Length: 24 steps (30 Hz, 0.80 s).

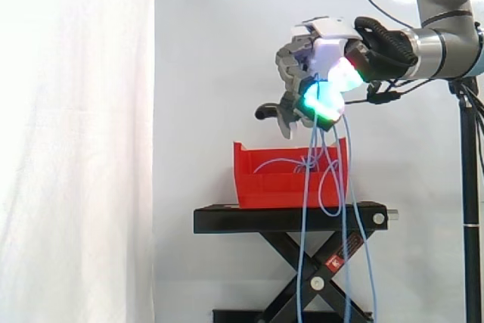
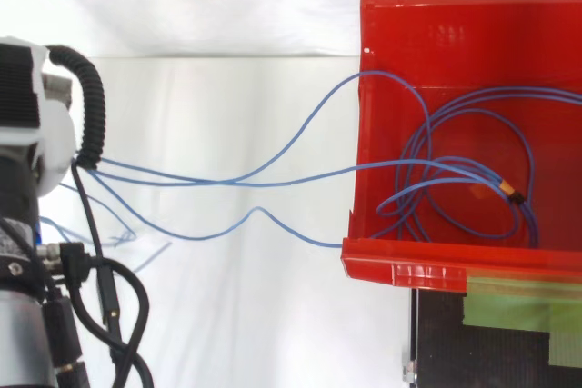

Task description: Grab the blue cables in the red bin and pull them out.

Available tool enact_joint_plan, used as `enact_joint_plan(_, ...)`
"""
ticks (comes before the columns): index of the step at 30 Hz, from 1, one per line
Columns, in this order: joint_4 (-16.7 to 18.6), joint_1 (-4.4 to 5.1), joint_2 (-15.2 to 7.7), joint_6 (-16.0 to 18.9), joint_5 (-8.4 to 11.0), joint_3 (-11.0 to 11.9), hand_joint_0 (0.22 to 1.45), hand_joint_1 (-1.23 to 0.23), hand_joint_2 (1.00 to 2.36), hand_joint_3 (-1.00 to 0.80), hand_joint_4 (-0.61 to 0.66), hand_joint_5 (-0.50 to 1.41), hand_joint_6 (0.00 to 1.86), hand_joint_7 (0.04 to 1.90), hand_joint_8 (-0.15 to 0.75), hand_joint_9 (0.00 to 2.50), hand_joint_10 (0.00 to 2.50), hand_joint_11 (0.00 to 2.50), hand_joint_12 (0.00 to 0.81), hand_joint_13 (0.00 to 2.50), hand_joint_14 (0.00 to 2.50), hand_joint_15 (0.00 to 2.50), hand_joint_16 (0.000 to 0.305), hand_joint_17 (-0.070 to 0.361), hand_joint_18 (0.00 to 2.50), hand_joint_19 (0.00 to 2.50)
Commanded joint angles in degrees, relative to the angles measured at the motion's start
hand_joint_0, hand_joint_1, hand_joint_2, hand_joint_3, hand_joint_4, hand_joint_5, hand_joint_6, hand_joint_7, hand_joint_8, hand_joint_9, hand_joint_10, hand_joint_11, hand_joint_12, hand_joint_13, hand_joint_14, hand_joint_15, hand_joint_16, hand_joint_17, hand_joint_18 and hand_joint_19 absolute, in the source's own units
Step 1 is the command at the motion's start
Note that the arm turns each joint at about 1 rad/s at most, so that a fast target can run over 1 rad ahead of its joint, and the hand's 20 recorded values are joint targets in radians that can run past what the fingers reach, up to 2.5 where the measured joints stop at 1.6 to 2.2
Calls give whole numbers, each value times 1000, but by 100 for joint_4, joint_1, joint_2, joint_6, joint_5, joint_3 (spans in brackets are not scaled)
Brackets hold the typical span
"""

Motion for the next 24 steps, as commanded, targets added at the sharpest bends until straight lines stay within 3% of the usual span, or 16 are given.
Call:
enact_joint_plan(1,339,7,-4,-384,0,-20,934,-880,1000,-1000,67,420,1300,405,180,1030,1021,1573,279,1363,10,1580,44,100,779,695)
enact_joint_plan(2,339,7,-4,-384,0,-20,934,-880,1000,-1000,66,420,1300,405,189,1031,1022,1571,282,1362,10,1569,44,100,780,688)
enact_joint_plan(9,1403,-1,-4,-639,0,-266,937,-880,1000,-1000,59,422,1299,400,186,1028,1014,1585,280,1363,9,1578,44,100,779,688)
enact_joint_plan(13,1842,-1,-4,-691,0,-274,939,-881,1000,-1000,68,422,1297,408,180,1030,1011,1576,279,1362,10,1588,44,100,780,689)
enact_joint_plan(20,2000,-1,5,-744,0,-283,942,-881,1000,-1000,62,422,1297,402,182,1031,1013,1578,282,1365,10,1575,44,100,779,689)
enact_joint_plan(24,2334,-1,5,-1034,-105,-274,943,-881,1000,-1000,56,423,1295,404,186,1029,1011,1586,285,1362,9,1580,44,99,779,688)
